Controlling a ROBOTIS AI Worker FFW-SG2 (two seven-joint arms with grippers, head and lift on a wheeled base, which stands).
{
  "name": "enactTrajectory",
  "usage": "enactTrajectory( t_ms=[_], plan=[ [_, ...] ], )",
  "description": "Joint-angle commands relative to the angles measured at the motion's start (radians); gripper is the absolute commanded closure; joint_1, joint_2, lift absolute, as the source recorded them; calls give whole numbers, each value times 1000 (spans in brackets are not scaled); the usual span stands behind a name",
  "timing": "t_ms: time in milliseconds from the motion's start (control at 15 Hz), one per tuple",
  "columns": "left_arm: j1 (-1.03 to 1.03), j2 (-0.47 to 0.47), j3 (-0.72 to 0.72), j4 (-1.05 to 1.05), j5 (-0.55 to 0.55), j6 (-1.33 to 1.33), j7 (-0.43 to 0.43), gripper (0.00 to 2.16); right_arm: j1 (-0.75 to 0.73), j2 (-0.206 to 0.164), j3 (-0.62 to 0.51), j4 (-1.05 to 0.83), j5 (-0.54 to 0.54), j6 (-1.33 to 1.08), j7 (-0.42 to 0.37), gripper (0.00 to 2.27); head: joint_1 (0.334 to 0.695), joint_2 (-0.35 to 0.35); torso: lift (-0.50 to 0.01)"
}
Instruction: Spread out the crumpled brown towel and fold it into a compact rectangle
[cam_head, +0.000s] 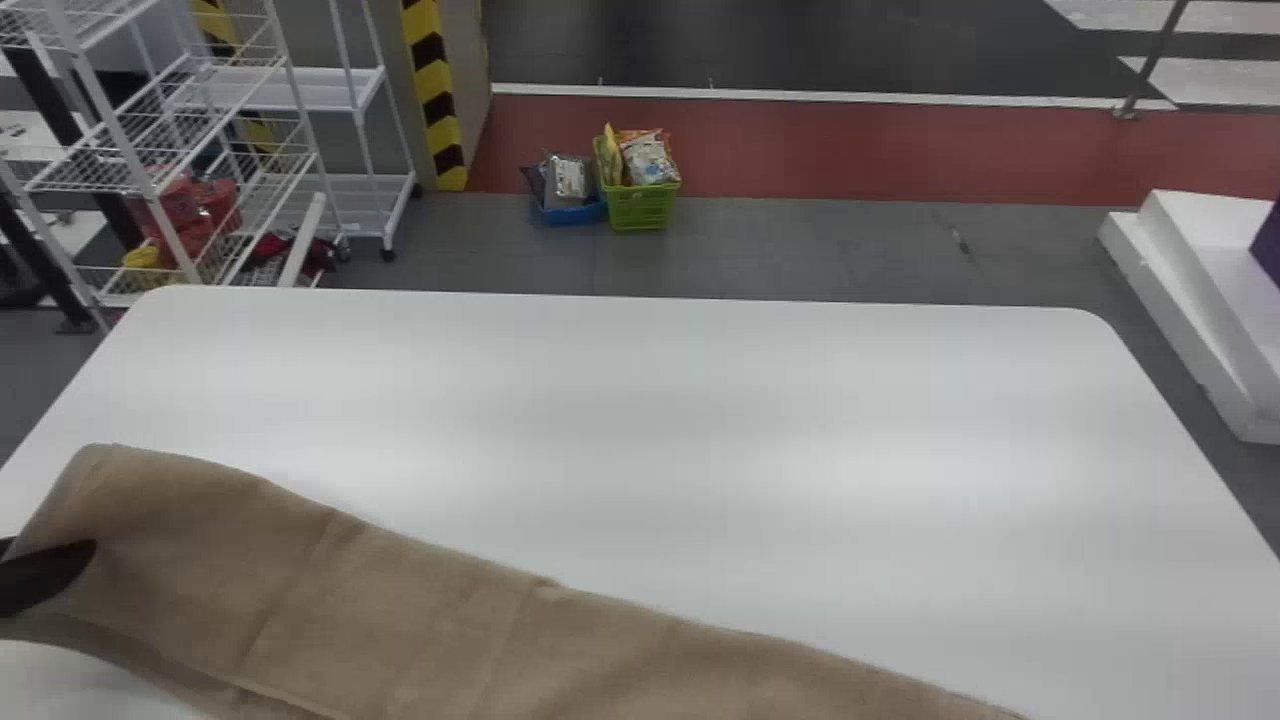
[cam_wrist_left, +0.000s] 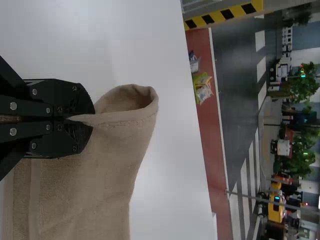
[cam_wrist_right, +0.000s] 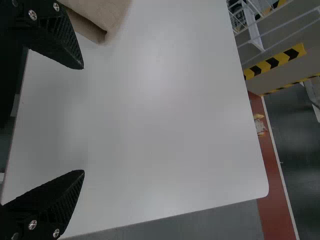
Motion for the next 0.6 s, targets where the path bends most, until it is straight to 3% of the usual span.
enactTrajectory(
  t_ms=[0,200,533],
  plan=[
    [17,-11,2,-11,10,1,-2,1858,-4,3,13,-8,-4,-4,0,63,695,41,-127],
    [106,-105,-18,-195,45,22,-2,1858,-9,3,21,-8,-4,-7,0,63,695,43,-127],
    [274,-143,-278,-429,57,111,55,1858,-7,3,41,-2,-2,-10,2,63,695,-104,-127]
  ],
)
